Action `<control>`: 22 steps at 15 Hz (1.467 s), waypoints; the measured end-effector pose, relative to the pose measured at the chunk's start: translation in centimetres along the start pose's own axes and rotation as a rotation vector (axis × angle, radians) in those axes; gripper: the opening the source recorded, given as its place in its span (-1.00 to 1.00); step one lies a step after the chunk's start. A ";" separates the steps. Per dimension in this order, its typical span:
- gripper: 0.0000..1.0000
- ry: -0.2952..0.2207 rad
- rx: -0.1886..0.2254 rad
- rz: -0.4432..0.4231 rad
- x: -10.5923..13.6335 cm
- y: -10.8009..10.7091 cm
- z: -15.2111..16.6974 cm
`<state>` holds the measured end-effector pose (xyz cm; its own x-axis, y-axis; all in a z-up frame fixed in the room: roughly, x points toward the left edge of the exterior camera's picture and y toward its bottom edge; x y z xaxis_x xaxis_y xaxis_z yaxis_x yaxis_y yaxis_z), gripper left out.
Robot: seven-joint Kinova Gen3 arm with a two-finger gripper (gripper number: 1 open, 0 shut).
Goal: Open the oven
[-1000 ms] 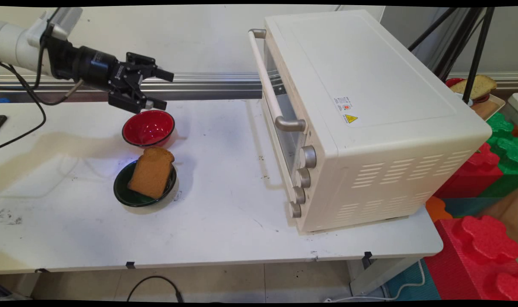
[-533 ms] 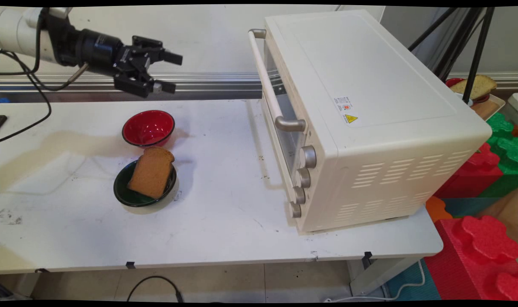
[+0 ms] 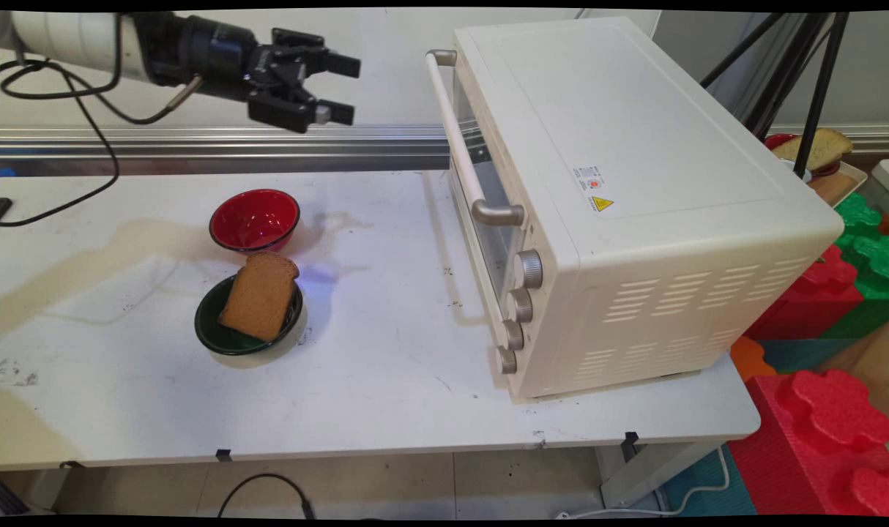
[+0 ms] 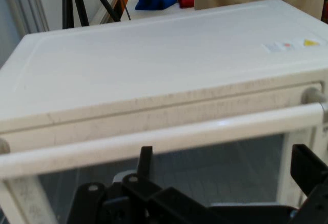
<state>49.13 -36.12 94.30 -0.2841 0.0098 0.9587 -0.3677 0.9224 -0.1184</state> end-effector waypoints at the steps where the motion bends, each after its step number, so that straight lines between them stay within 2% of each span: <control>1: 1.00 0.004 0.001 -0.001 0.3 -0.1 0.7; 9: 1.00 0.012 0.015 -0.011 1.9 -1.4 6.7; 10: -1.00 0.010 0.016 -0.010 1.9 -1.6 7.4; 16: -1.00 -0.008 0.015 0.006 1.8 -2.3 9.6; 22: -1.00 -0.059 0.009 0.041 1.2 -2.5 11.8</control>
<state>39.23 -43.03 92.73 -0.3509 0.0249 0.9361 -0.3626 0.9180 -0.1604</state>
